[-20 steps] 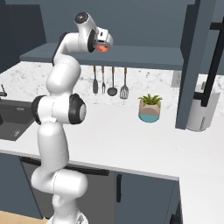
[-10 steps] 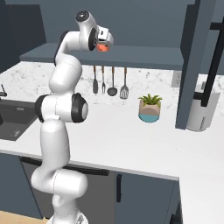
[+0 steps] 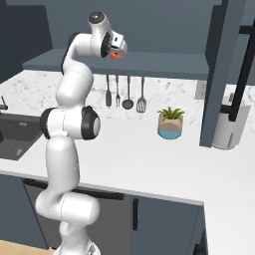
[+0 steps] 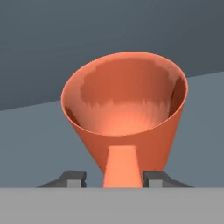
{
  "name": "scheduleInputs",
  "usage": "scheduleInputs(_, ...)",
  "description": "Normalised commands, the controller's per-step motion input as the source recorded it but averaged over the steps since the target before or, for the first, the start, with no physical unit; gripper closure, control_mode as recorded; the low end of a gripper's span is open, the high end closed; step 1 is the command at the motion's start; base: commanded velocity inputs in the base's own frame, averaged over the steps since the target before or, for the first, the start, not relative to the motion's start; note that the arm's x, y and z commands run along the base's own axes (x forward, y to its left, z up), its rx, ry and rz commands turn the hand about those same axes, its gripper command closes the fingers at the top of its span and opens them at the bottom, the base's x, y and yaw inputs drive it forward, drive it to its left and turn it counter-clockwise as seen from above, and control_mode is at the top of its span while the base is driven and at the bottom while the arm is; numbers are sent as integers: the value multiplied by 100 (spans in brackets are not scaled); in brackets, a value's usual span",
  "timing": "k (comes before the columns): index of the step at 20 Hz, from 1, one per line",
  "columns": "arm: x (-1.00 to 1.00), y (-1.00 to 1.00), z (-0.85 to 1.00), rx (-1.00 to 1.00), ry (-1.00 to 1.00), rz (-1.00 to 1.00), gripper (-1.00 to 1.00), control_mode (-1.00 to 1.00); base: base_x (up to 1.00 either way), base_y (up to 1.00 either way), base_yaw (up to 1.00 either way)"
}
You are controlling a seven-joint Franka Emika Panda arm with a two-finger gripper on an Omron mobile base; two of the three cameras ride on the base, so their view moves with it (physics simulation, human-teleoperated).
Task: Gather all objects into one cabinet and sort the glasses and bowls to opposite sides.
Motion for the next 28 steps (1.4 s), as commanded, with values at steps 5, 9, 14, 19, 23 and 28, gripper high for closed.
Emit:
scheduleInputs(5, 0, -1, -14, 9, 0, 0, 100, -100, 0, 0, 0)
scheduleInputs(9, -1, 0, -5, 7, 0, 0, 100, -100, 0, 0, 0)
scheduleInputs(14, -29, 0, 0, 8, -2, 0, 100, -100, 0, 0, 0)
scheduleInputs(19, -68, 0, 0, 0, -7, 0, 100, -100, 0, 0, 0)
scheduleInputs(23, -98, 0, -8, -3, -11, 0, 100, -100, 0, 0, 0)
scheduleInputs(28, -100, 0, -5, 0, -19, 0, 100, -100, 0, 0, 0)
